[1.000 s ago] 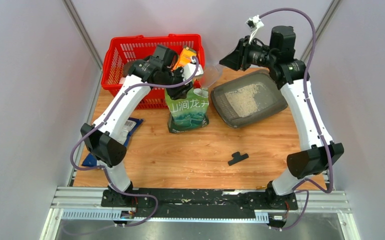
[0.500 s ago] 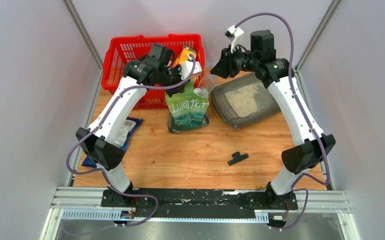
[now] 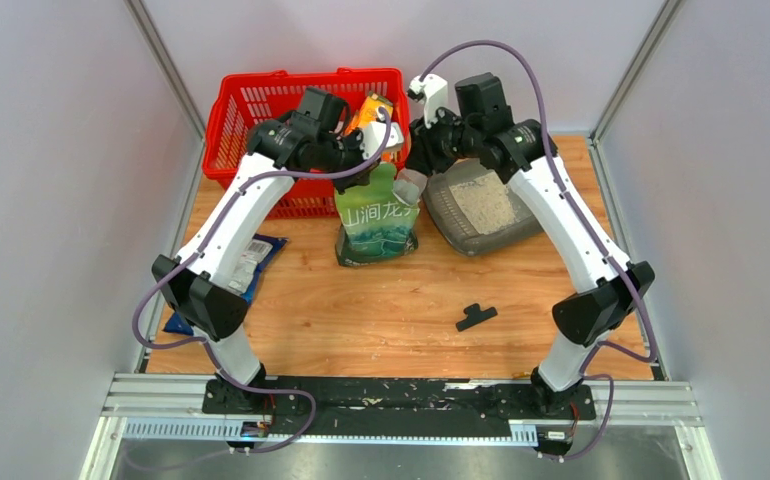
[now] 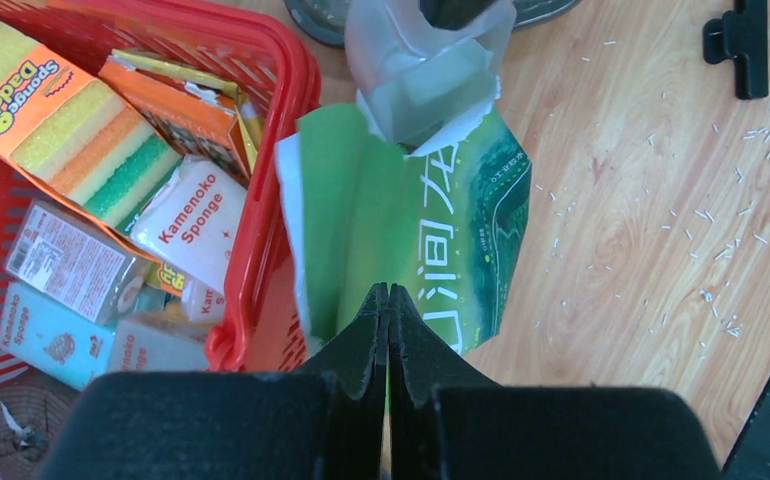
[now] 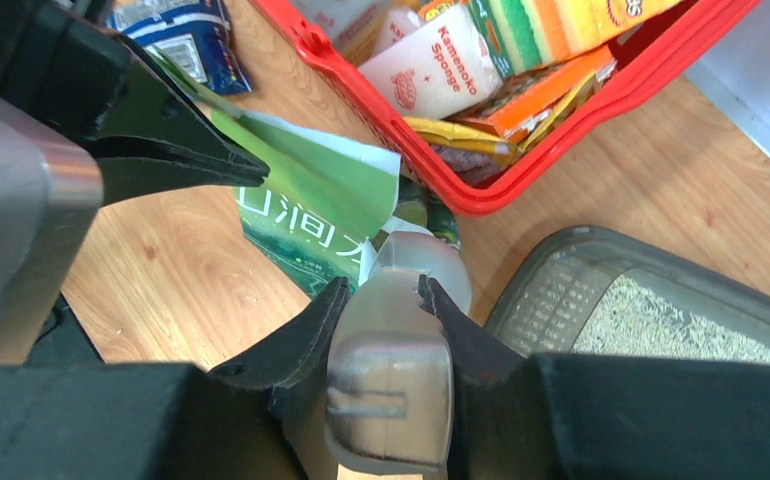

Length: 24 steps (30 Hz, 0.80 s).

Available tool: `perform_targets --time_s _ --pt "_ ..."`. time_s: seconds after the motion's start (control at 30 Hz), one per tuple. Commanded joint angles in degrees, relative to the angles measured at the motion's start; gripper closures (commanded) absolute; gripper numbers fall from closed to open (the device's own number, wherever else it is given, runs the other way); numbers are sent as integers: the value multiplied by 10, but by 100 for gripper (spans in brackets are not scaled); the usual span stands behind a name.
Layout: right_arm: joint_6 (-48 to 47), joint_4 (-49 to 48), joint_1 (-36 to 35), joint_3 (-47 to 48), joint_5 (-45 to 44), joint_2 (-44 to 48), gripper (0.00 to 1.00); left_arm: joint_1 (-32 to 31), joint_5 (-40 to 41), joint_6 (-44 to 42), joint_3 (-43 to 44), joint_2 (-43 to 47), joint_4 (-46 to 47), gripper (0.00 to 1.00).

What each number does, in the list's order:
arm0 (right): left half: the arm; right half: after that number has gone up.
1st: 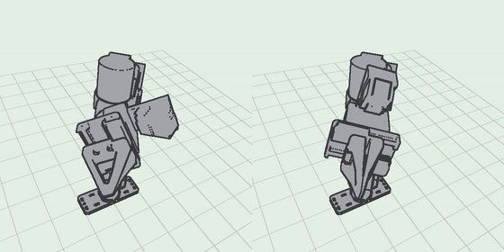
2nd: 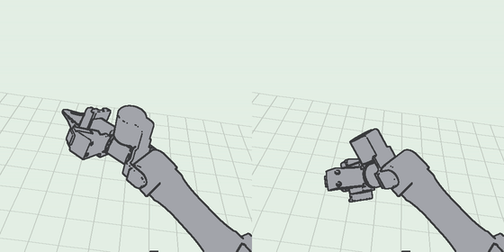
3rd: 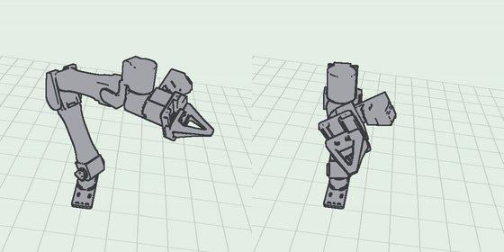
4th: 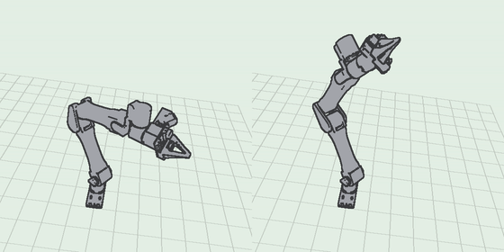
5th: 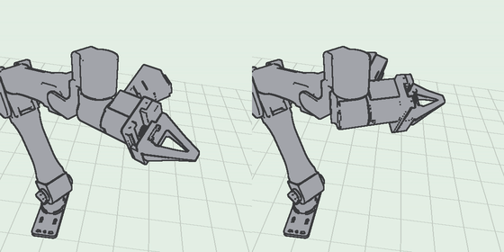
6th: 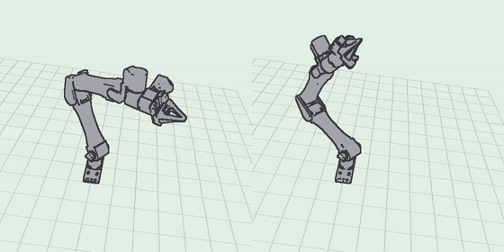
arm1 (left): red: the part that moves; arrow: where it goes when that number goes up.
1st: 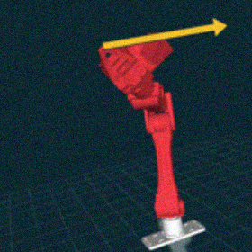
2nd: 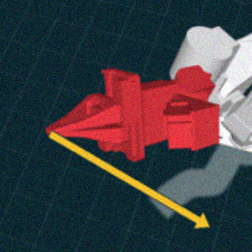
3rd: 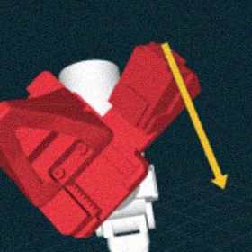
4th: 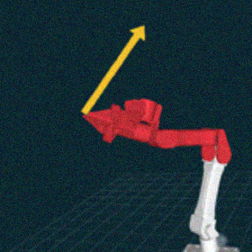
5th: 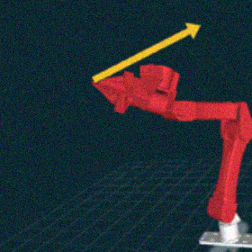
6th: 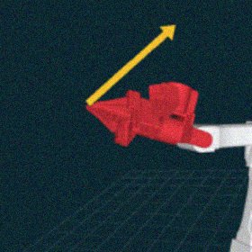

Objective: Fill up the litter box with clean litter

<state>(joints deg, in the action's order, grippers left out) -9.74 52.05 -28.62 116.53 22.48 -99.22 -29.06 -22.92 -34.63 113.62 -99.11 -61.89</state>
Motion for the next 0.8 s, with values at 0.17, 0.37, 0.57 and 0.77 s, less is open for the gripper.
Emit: perform_targets --time_s 0.17,0.37,0.57,0.77 --pt "94 4 -10 -39 -130 27 100 2 16 -18 15 -15 -27 59" --pt "138 -21 -10 -24 -133 18 100 1 -20 -18 21 -38 -49 62" --pt "183 0 -10 4 -93 -19 100 1 -48 21 49 -43 -30 94" --pt "202 17 -11 19 -147 -20 100 2 -84 94 17 26 13 100"
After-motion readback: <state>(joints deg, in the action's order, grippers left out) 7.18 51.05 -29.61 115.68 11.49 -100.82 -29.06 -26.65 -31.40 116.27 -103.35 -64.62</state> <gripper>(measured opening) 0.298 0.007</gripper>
